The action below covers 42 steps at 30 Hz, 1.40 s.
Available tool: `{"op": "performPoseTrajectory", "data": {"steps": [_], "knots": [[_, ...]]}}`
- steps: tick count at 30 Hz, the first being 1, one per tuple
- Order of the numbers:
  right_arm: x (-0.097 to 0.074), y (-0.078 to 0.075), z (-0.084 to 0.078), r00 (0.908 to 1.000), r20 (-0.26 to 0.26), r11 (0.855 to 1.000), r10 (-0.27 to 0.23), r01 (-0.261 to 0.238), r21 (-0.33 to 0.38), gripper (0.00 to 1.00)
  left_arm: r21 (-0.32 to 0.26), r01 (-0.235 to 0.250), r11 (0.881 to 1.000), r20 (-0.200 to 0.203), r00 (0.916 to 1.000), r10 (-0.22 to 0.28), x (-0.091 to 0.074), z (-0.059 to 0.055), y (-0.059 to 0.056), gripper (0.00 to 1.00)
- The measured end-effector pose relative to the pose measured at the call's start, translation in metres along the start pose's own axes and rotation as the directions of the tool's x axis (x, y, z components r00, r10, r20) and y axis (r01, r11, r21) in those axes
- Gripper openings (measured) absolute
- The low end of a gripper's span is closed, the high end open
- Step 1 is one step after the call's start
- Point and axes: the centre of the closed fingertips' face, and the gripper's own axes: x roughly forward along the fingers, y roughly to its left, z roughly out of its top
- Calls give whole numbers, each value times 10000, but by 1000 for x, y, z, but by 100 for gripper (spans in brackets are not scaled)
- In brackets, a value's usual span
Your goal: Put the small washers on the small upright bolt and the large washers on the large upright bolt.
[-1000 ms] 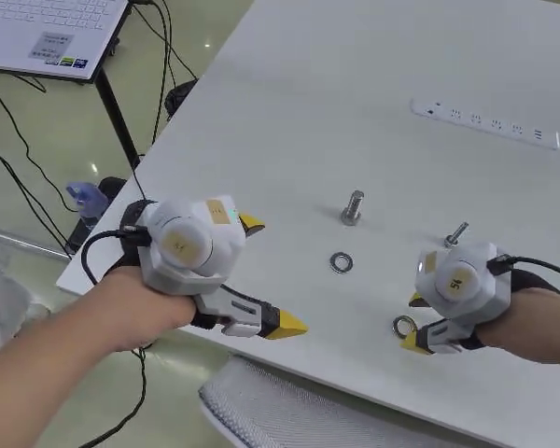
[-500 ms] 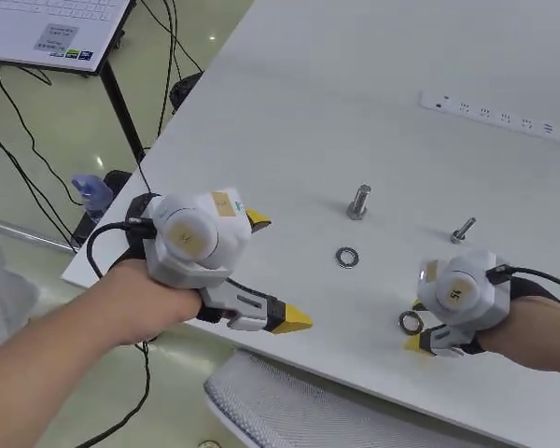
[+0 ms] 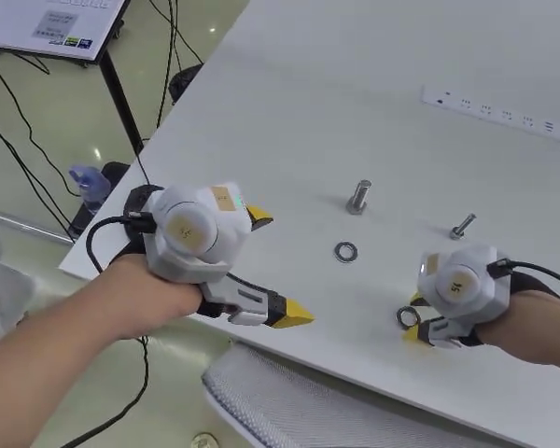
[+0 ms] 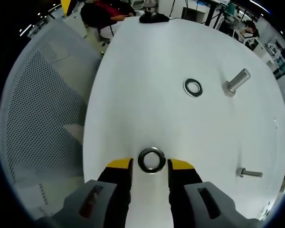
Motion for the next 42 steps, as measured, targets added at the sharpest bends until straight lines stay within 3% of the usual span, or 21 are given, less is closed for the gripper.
{"op": "performPoseTrajectory", "data": {"steps": [4, 12, 29, 42], "knots": [[1, 3, 1, 9999, -102, 9999, -8, 6, -145, 25, -63, -27, 10000, 23, 10000, 27, -2, -1, 0, 82], [1, 3, 1, 9989, -449, 9988, -110, 88, -481, 23, -105, -20, 9999, 80, 10000, 21, -2, 1, -1, 81], [-4, -3, 8, 9997, -83, 9988, 222, -218, 444, 21, -50, 86, 10000, 65, 9999, -86, 1, 7, 0, 78], [-30, -22, 16, 9997, -111, 9965, 226, -216, 803, 21, 37, 145, 9999, 64, 9999, -145, 4, 8, -1, 78]]}}
